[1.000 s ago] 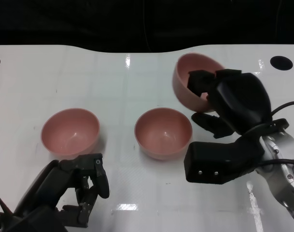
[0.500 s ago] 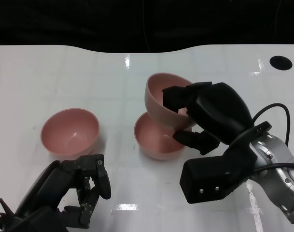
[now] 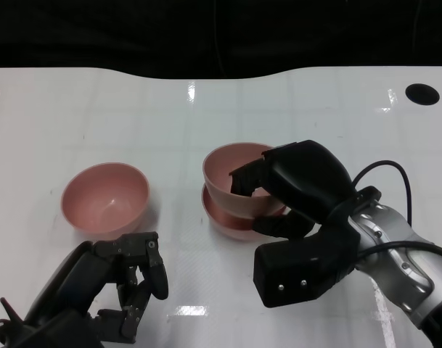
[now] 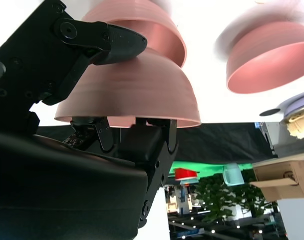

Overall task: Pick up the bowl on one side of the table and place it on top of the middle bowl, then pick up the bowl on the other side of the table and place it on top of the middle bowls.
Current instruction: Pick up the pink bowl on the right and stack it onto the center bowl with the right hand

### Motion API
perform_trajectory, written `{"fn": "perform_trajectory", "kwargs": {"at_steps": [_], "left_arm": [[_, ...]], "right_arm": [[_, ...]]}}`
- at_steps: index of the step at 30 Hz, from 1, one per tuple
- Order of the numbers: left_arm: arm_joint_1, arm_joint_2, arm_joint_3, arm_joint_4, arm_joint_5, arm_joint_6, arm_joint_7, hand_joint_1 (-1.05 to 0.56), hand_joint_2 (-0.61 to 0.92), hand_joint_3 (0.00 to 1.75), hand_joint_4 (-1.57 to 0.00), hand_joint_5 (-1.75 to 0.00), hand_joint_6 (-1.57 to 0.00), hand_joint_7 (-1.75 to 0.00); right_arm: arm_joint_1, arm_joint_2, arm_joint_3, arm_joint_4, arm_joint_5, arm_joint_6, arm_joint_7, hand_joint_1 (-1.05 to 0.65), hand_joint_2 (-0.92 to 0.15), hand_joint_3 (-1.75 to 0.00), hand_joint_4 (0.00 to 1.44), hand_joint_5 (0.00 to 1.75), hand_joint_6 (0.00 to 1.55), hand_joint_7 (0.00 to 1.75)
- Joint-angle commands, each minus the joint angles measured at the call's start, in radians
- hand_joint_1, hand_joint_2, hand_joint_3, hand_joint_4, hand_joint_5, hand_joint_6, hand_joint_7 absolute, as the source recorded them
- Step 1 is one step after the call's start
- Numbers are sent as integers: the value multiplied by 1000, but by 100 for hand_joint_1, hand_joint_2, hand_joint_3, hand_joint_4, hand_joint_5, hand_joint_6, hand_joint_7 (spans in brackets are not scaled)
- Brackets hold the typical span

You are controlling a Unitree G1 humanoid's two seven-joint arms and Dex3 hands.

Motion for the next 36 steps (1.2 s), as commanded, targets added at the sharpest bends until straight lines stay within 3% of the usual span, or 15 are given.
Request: {"fn": "perform_trajectory", "kwargs": {"at_steps": [1,2,3,4,6,12,14,15,17,19,23,36], "left_arm": [[0,9,4,-9,-6,3,-3,-15,37,145,-91,-175,-79,-157],[-1,8,4,-9,-8,2,-4,-15,37,145,-91,-175,-79,-157],[-1,7,3,-7,-9,0,-3,-15,37,145,-91,-175,-79,-157],[-1,6,2,-7,-9,0,-4,-14,37,145,-91,-175,-79,-157],[-2,5,0,-6,-8,-3,-3,-15,37,145,-91,-175,-79,-157],[-3,2,-3,-12,-2,7,2,-15,37,145,-91,-175,-79,-157],[-3,1,-3,-13,-2,8,2,-15,37,145,-91,-175,-79,-157],[-3,0,-4,-13,-2,8,2,-14,37,146,-91,-175,-79,-157],[-3,-1,-4,-13,1,3,4,-14,37,146,-91,-175,-79,-157],[-4,-1,-4,-15,3,6,4,-14,36,147,-91,-175,-79,-157],[-4,1,-4,-21,0,13,-2,-14,36,147,-91,-175,-79,-156],[-6,4,-5,-26,-2,27,-6,-14,36,146,-90,-175,-79,-156]], "right_arm": [[-36,9,13,50,-14,-1,-30,-25,-44,-98,98,174,94,115],[-40,10,17,62,-17,-2,-35,-24,-42,-104,98,175,83,143],[-46,11,25,75,-25,2,-41,-24,-41,-109,98,175,77,161],[-52,10,34,86,-34,3,-46,-23,-40,-112,97,175,74,168],[-64,10,50,107,-58,4,-62,-22,-40,-115,96,175,71,173],[-93,21,84,182,-97,-6,-126,-22,-43,-95,91,175,63,174],[-98,18,95,191,-113,-3,-139,-25,-47,-84,86,175,64,162],[-99,12,102,188,-122,-1,-131,-28,-53,-72,82,160,69,131],[-99,1,109,165,-124,16,-72,-36,-76,-33,78,107,83,54],[-96,-5,110,144,-123,31,-26,-43,-89,-15,69,74,83,19],[-84,-21,111,98,-130,48,27,-53,-92,-14,56,44,73,2],[-42,-56,116,-31,-147,74,106,-66,-92,-28,50,36,66,1]]}}
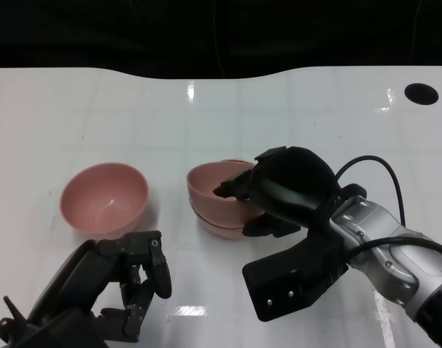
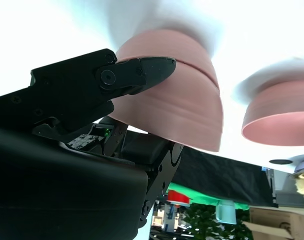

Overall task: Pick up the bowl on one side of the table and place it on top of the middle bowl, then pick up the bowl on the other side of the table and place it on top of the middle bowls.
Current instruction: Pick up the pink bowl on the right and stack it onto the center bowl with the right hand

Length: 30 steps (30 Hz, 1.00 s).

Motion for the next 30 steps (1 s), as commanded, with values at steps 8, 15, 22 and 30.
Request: {"fn": "perform_trajectory", "kwargs": {"at_steps": [8,15,22,30], "left_arm": [[-3,11,3,-12,-7,11,-6,-14,36,146,-90,-175,-79,-156],[-5,11,2,-7,-7,6,-6,-14,35,147,-90,-175,-79,-155],[-12,18,5,12,-6,-14,-6,-15,35,147,-91,-175,-79,-156],[-15,20,8,29,-11,-30,-6,-14,36,147,-90,-175,-79,-156]], "right_arm": [[39,-46,-11,-113,-18,42,48,-67,-92,-29,50,36,67,1],[51,-59,-13,-138,-23,49,45,-68,-92,-30,50,36,68,1],[156,-80,-45,-243,-50,76,-41,-69,-92,-32,30,29,38,0],[199,-67,-78,-282,-10,92,-27,-68,-92,-34,10,24,21,0]]}}
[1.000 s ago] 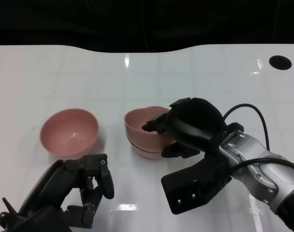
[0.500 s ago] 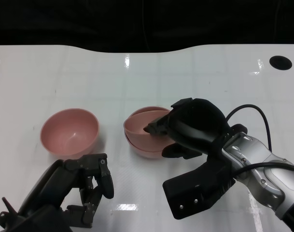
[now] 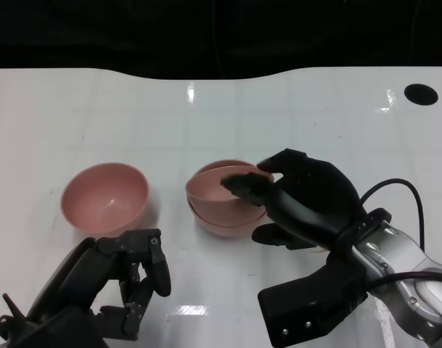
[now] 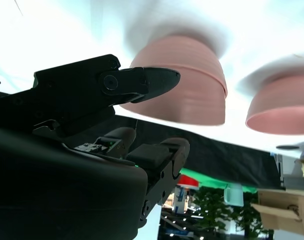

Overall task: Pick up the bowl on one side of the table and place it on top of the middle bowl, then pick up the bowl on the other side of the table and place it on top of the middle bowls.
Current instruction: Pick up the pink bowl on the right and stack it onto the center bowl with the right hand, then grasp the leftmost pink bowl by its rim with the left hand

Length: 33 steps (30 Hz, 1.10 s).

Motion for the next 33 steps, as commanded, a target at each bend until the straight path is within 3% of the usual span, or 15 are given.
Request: {"fn": "perform_trajectory", "kwargs": {"at_steps": [1,6,13,23,26,29,30,33], "left_arm": [[-6,13,6,14,-9,-16,-6,-14,36,147,-90,-175,-79,-156],[-3,11,5,5,-2,-6,-2,-14,36,147,-90,-175,-79,-156],[-11,10,6,18,-7,-13,-3,-14,36,148,-91,-175,-79,-157],[-9,12,8,16,-7,-8,-3,-14,35,148,-91,-175,-79,-157],[-8,12,12,22,-6,-23,2,-14,35,148,-91,-175,-79,-157],[-6,14,14,16,-5,-22,1,-14,36,147,-90,-175,-79,-157],[-5,16,16,10,-3,-18,0,-15,36,147,-91,-175,-79,-156],[0,19,21,-4,3,-6,1,-15,37,145,-90,-175,-78,-156]], "right_arm": [[23,0,-22,-25,24,8,2,-68,-92,-34,9,24,20,0],[38,1,-37,-40,55,5,4,-69,-92,-32,1,31,16,0],[145,-35,-129,-199,155,10,83,-68,-92,-27,0,26,10,0],[201,-44,-176,-254,217,-10,117,-65,-92,-25,0,32,11,1],[246,-63,-204,-278,230,-58,69,-59,-92,-15,4,56,21,6],[280,-68,-231,-277,244,-112,30,-57,-92,-13,3,64,24,8],[303,-72,-246,-271,261,-152,-4,-48,-90,-9,19,74,40,15],[351,-74,-280,-256,302,-225,-54,-38,-91,-5,34,84,56,22]]}}
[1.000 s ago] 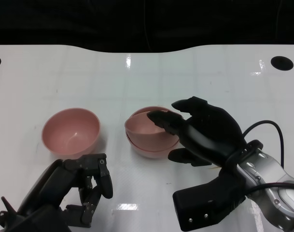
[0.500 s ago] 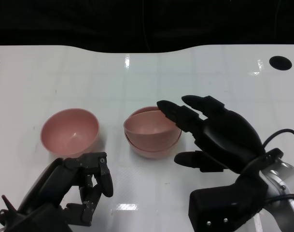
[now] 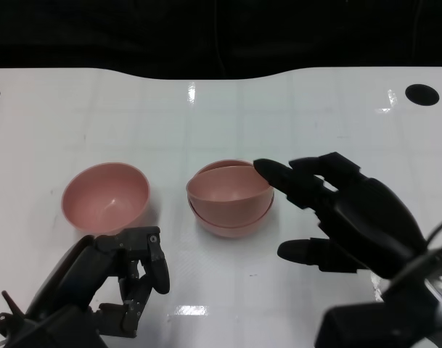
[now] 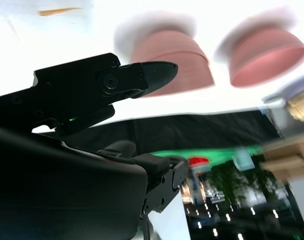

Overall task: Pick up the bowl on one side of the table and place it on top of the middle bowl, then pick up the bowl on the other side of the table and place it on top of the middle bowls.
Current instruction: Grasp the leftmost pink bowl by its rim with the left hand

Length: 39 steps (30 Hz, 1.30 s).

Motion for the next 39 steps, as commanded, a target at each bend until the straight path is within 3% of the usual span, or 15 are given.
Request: {"fn": "perform_trajectory", "kwargs": {"at_steps": [1,15,16,17,19,22,28,37,39], "left_arm": [[10,16,14,-11,2,8,2,-15,38,144,-90,-175,-78,-155],[17,15,42,-12,-19,-6,1,-14,38,144,-89,-175,-79,-154],[19,15,46,-12,-22,-11,3,-13,37,145,-88,-175,-79,-153],[21,13,49,-12,-23,-15,4,-12,36,146,-88,-174,-79,-153],[22,9,52,-10,-26,-25,7,-11,35,148,-87,-174,-79,-153],[23,6,56,-10,-28,-31,11,-11,33,149,-86,-174,-79,-153],[20,9,63,2,-34,-44,13,-12,33,150,-86,-174,-78,-154],[26,-9,71,-9,-21,-50,41,-10,33,148,-84,-171,-78,-150],[33,-13,74,-30,-7,-36,53,-12,39,137,-78,-166,-77,-134]], "right_arm": [[45,-17,-40,12,43,-56,-41,-36,-91,-5,38,86,59,23],[93,14,-75,24,103,-143,-59,-26,-90,-3,62,107,78,35],[97,17,-79,32,109,-153,-68,-19,-89,-6,70,129,90,47],[100,20,-83,38,113,-163,-75,-16,-80,-24,73,137,91,61],[101,20,-89,49,116,-181,-88,-12,-47,-88,78,147,90,82],[98,21,-93,60,116,-200,-103,-11,-31,-119,80,158,89,96],[92,25,-91,73,120,-211,-101,-11,-28,-136,86,169,89,106],[92,26,-91,81,170,-204,-47,-13,-11,-169,98,175,89,140],[97,32,-90,74,184,-187,-28,-14,-9,-168,100,175,87,148]]}}
